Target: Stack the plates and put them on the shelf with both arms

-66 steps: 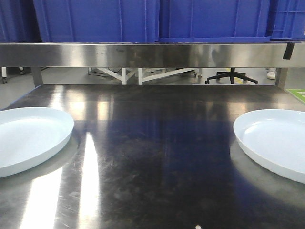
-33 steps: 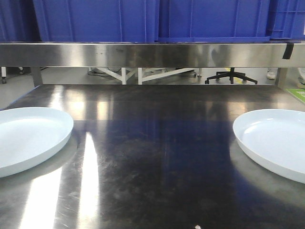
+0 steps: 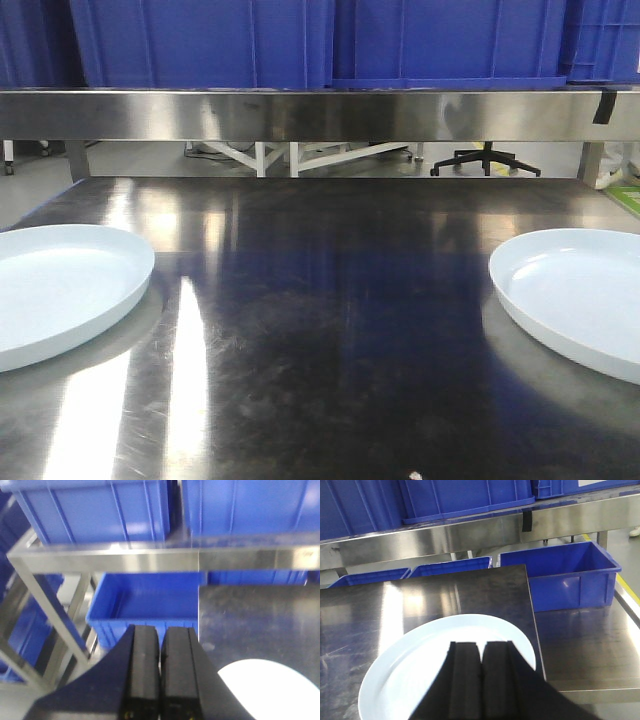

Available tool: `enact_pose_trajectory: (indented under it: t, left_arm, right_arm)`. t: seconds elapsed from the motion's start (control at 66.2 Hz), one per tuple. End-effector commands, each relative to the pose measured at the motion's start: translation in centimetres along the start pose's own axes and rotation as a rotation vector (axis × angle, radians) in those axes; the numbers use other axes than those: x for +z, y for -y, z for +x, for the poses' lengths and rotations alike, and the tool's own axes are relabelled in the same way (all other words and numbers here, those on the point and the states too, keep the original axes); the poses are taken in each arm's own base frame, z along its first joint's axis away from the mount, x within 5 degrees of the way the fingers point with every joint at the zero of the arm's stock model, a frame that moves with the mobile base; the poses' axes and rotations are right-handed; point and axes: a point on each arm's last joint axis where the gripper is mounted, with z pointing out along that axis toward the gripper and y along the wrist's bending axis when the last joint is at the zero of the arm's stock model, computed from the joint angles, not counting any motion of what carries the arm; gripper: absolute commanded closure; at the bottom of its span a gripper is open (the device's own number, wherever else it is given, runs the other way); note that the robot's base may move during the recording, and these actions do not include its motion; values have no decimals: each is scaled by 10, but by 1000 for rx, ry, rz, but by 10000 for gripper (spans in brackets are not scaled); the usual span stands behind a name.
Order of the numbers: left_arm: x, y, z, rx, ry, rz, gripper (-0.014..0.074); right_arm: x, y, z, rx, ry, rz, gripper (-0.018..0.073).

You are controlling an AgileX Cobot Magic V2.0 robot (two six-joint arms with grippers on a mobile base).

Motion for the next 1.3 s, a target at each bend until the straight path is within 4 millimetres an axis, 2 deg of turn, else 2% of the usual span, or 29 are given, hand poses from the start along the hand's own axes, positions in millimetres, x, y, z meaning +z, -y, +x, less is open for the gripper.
enact_pose_trajectory:
  t: [0.0, 0.257, 1.103, 1.284]
  left_arm:
    - [4, 2, -15, 1, 57, 17, 513]
    - [19, 11, -17, 6, 38, 60, 513]
    - [18, 13, -24, -6, 116, 80, 513]
    - [18, 13, -24, -7, 116, 81, 513]
  right_arm:
    - [-2, -1, -9, -5, 107, -9, 510]
    - [-2, -1, -9, -5, 107, -9, 510]
    - [-2, -1, -10, -5, 114, -10, 510]
    - [-3, -2, -17, -5, 191, -17, 510]
